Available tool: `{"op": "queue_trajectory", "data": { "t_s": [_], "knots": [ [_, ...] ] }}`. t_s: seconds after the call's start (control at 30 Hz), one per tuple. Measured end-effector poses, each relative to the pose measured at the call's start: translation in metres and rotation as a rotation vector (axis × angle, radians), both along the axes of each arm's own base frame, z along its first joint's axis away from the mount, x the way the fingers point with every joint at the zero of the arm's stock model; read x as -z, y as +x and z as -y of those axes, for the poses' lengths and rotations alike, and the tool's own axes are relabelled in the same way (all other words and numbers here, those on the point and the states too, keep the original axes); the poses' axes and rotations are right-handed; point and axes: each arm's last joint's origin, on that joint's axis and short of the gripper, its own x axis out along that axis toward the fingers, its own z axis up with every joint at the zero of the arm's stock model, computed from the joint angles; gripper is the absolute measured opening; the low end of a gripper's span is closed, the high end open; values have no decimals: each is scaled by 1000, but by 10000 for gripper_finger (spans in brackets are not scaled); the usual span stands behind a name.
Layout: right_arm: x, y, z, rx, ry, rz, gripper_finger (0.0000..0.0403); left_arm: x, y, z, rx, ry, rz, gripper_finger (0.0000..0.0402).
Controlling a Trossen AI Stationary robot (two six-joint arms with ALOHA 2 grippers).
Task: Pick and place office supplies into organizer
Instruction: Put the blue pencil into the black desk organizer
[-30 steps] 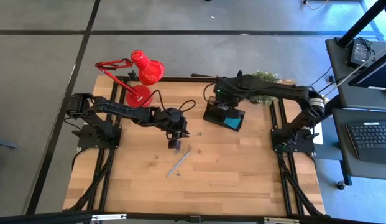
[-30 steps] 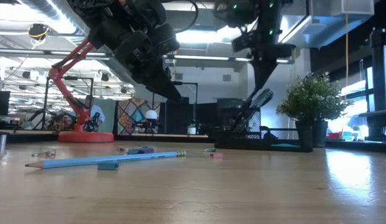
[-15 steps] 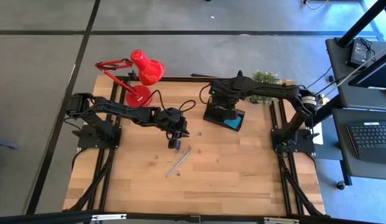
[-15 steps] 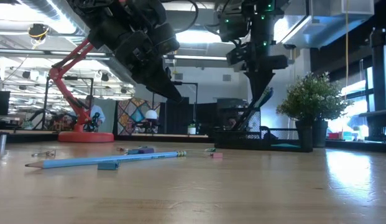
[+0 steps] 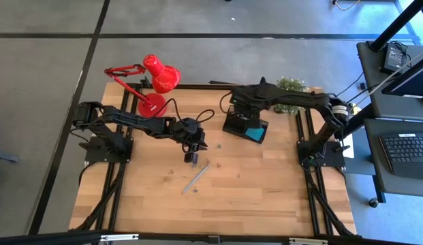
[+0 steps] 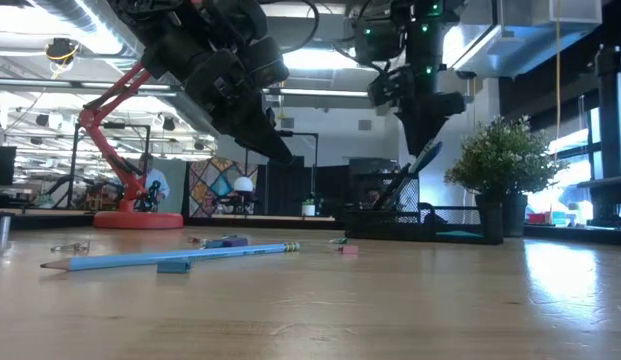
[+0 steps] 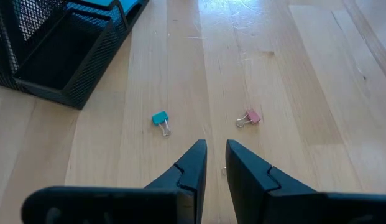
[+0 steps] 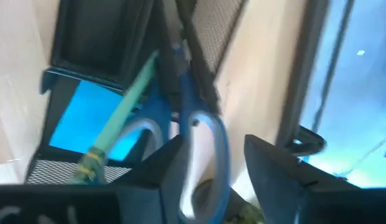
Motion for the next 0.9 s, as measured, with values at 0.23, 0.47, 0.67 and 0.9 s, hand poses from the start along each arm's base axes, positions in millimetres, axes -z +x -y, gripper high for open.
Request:
{"op": "queue_trajectory", "data": {
  "t_s": [0.23, 0.47, 0.67, 0.9],
  "knots": [
    [-34, -10, -21, -19, -41, 156, 186, 0, 0, 0, -3, -3, -1, 54],
    [-70, -25, -46, -5, -60, 365, 187, 0, 1, 14, 21, -30, -5, 54],
    [-80, -27, -63, 1, -30, 465, 187, 0, -2, 49, 82, -88, -46, 54],
    [-74, -6, -73, -77, 93, 551, 187, -17, -5, 93, 31, -159, -180, 54]
  ]
}}
